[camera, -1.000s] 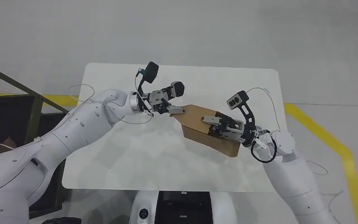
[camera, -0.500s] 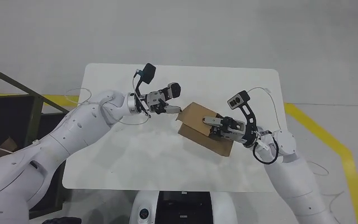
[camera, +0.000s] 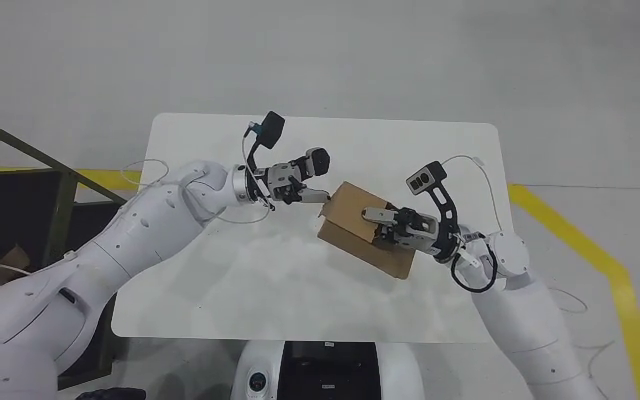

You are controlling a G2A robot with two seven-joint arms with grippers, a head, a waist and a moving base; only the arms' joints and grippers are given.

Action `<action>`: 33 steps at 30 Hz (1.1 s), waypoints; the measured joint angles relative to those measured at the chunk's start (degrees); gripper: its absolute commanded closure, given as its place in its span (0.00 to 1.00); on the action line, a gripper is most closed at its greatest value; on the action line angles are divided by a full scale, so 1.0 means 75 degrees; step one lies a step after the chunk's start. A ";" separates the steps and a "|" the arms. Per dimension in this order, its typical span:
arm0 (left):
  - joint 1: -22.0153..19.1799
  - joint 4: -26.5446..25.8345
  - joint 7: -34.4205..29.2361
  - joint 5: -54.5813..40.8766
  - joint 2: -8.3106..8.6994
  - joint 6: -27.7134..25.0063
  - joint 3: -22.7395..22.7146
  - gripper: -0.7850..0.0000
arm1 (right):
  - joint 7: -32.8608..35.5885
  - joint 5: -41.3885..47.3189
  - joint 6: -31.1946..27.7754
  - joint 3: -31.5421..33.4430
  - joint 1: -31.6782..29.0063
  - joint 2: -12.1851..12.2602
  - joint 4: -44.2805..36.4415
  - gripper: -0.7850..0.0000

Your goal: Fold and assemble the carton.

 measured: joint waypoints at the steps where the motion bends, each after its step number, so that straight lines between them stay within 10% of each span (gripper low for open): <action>1: 0.0021 -0.0022 -0.0028 0.0000 -0.0007 0.0000 -0.0022 0.00 | -0.0018 -0.0004 0.0000 0.0001 -0.0001 -0.0001 0.0005 1.00; 33: 0.0439 -0.0134 -0.1320 -0.0299 -0.0202 0.0000 -0.0689 0.00 | 0.0005 -0.0097 0.0169 -0.0022 0.0074 -0.0014 0.0030 1.00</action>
